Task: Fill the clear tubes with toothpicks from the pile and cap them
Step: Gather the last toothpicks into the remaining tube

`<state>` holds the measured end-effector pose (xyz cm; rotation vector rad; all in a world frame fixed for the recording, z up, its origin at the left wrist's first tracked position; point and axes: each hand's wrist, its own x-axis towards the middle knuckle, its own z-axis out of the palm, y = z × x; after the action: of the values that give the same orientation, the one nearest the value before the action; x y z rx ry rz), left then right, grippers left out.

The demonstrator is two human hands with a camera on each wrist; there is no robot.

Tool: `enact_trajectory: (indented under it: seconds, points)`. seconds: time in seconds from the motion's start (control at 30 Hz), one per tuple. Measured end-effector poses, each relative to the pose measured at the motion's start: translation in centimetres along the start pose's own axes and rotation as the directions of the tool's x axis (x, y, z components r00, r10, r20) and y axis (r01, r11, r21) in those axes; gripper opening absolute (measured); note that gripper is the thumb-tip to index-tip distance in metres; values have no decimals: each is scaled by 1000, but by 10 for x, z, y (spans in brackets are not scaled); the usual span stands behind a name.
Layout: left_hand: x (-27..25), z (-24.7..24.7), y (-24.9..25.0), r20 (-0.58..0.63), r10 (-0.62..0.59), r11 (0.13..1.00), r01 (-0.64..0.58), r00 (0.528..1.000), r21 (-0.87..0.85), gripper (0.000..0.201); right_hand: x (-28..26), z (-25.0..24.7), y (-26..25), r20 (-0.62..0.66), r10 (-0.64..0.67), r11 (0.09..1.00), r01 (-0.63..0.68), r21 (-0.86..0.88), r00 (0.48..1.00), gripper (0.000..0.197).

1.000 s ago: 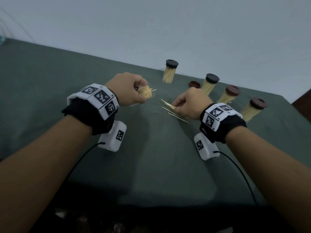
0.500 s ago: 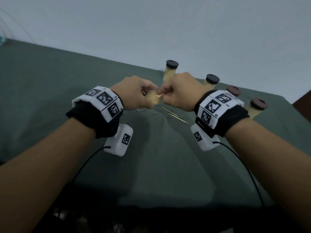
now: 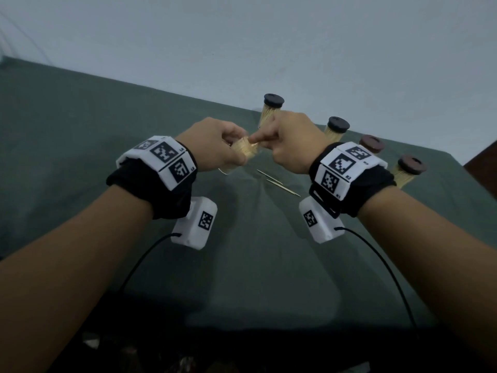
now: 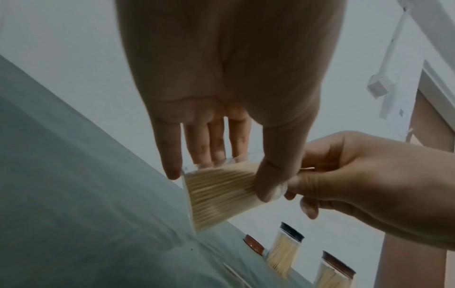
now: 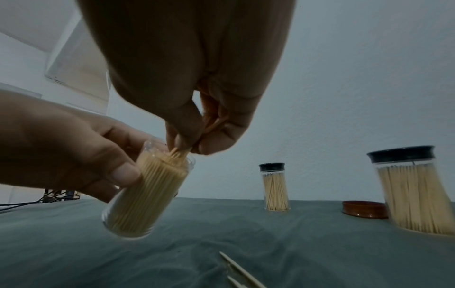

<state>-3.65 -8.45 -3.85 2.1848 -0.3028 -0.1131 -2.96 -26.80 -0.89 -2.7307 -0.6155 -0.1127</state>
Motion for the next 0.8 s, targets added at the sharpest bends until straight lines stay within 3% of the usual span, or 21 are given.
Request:
enact_trajectory:
  seconds: [0.2, 0.37, 0.5, 0.67, 0.8]
  points:
    - [-2, 4, 2, 48, 18, 1000, -17, 999, -17, 53, -3, -4, -4, -89, -6, 999, 10, 48, 996, 20]
    - [1, 0, -1, 2, 6, 1000, -6, 1000, -20, 51, -3, -9, -2, -47, -11, 1000, 12, 25, 999, 33]
    - [-2, 3, 2, 56, 28, 998, -25, 998, -58, 50, -5, -10, -4, -76, -32, 998, 35, 48, 997, 24]
    - [-2, 4, 2, 55, 17, 1000, -16, 998, -19, 51, -5, -6, -1, -229, 1, 987, 35, 155, 973, 28]
    - [-3, 6, 5, 50, 25, 998, -22, 998, -63, 50, -7, -4, 1, -189, 17, 987, 14, 163, 982, 15]
